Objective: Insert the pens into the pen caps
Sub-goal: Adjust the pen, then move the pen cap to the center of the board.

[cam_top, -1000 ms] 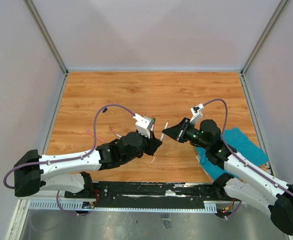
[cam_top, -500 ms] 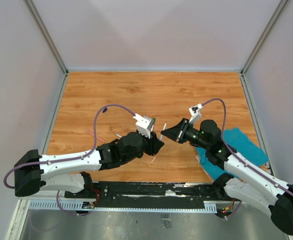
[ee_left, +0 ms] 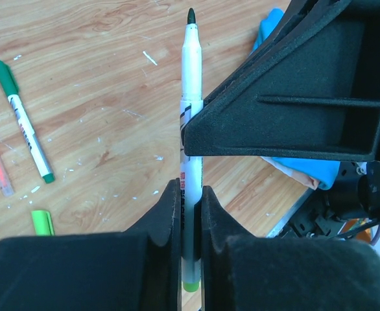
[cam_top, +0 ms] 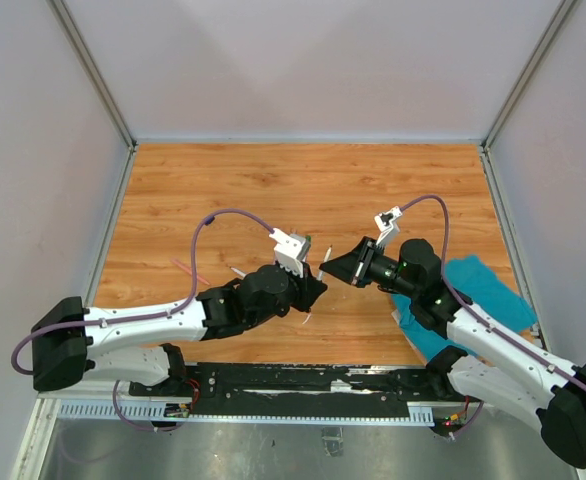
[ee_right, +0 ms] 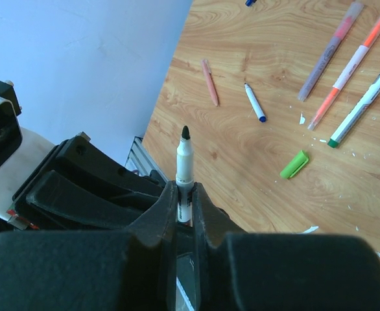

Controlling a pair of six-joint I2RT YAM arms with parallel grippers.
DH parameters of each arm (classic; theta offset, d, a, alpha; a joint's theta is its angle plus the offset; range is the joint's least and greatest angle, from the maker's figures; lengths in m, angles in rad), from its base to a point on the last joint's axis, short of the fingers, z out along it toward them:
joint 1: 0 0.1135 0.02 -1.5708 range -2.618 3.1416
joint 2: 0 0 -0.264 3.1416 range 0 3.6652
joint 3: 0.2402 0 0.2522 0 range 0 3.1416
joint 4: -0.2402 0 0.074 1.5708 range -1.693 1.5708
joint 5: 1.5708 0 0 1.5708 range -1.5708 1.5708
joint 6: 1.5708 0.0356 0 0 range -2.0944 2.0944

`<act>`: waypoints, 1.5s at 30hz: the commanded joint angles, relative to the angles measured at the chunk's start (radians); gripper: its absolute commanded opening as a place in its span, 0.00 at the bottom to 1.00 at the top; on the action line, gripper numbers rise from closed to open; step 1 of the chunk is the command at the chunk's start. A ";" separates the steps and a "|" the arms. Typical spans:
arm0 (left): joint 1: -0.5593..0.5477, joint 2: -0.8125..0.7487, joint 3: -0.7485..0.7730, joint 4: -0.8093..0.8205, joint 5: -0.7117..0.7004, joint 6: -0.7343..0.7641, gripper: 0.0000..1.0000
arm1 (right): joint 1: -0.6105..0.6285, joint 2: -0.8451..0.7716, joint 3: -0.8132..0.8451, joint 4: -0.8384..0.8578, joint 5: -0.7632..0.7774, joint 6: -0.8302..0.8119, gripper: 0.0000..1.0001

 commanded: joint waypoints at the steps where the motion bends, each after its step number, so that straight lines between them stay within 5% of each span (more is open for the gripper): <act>1: -0.008 -0.041 0.009 0.016 -0.040 0.008 0.01 | 0.018 -0.021 0.017 0.022 0.004 -0.053 0.06; 4: -0.007 -0.068 0.012 -0.025 -0.077 0.022 0.00 | 0.017 -0.041 0.031 -0.018 0.022 -0.102 0.14; 10: -0.002 -0.115 0.035 -0.125 -0.114 0.123 0.01 | 0.018 -0.096 0.088 -0.201 0.107 -0.301 0.49; 14: 0.126 -0.169 0.044 -0.216 -0.029 0.126 0.01 | 0.018 -0.111 0.109 -0.322 0.183 -0.437 0.58; 19: 0.295 -0.275 0.064 -0.342 0.017 0.125 0.01 | 0.017 -0.084 0.151 -0.466 0.254 -0.466 0.61; 27: 0.303 -0.383 0.146 -0.559 -0.126 0.160 0.01 | 0.125 0.002 0.161 -0.489 0.455 -0.317 0.71; 37: 0.303 -0.473 0.177 -0.705 -0.263 0.162 0.01 | 0.357 0.342 0.381 -0.669 0.725 -0.033 0.76; 45: 0.405 -0.498 0.179 -0.715 -0.219 0.155 0.01 | 0.443 0.615 0.603 -0.803 0.738 0.080 0.78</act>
